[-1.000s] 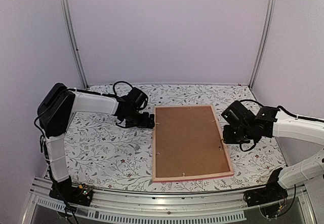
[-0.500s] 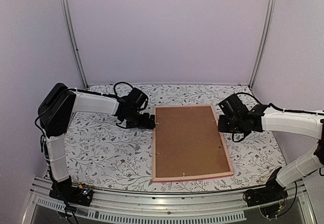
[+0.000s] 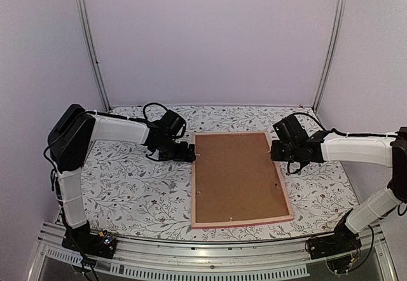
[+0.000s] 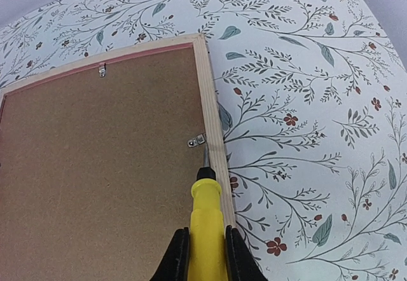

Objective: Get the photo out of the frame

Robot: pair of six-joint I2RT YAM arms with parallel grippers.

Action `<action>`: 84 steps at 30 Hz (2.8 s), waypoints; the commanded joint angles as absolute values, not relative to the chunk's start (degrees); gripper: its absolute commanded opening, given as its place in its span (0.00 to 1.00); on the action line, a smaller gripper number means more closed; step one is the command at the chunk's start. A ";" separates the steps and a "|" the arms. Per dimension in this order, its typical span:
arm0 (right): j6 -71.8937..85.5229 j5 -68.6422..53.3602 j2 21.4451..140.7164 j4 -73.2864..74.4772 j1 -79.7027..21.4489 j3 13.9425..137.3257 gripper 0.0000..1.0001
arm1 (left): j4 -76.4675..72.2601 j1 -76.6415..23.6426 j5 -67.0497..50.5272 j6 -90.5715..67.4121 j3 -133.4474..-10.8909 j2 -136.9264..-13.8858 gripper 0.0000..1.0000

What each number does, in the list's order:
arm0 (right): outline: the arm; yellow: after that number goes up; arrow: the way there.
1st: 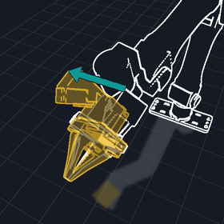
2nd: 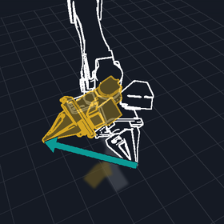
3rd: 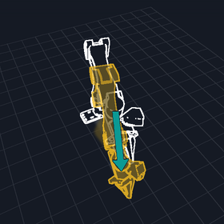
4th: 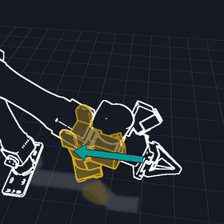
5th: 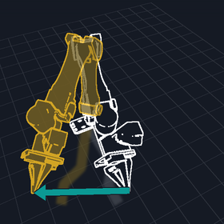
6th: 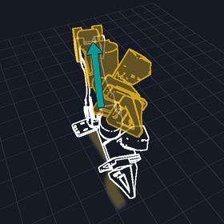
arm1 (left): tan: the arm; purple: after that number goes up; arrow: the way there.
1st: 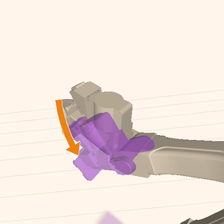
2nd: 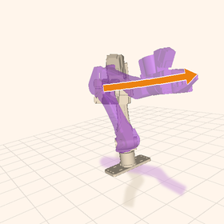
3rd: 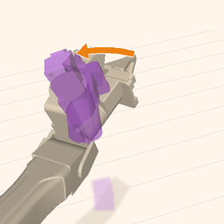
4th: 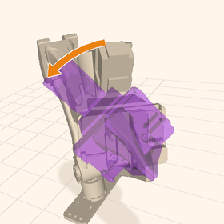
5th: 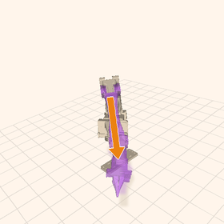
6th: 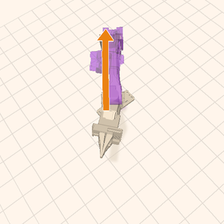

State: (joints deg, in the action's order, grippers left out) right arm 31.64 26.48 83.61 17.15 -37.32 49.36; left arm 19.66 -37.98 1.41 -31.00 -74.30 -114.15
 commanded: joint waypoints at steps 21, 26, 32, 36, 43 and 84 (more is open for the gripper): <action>27.42 26.55 85.65 16.86 -36.00 56.07 0.00 | 22.04 -39.46 1.40 -29.70 -76.12 -115.00 0.95; 27.35 25.67 83.77 21.68 -36.04 57.05 0.00 | 22.06 -39.47 1.41 -29.75 -76.44 -115.27 0.95; 28.30 23.18 81.88 26.04 -36.02 55.46 0.00 | 22.06 -39.46 1.24 -29.77 -76.81 -115.73 0.95; 28.46 20.48 81.13 25.94 -36.03 53.65 0.00 | 22.06 -39.46 1.08 -29.75 -77.20 -116.14 0.95; 28.81 20.90 83.29 24.52 -36.01 52.37 0.00 | 22.39 -39.46 1.04 -29.79 -77.52 -116.53 0.95; 28.05 20.90 89.15 19.77 -36.94 56.96 0.00 | 23.55 -39.47 0.97 -29.35 -79.34 -117.34 0.94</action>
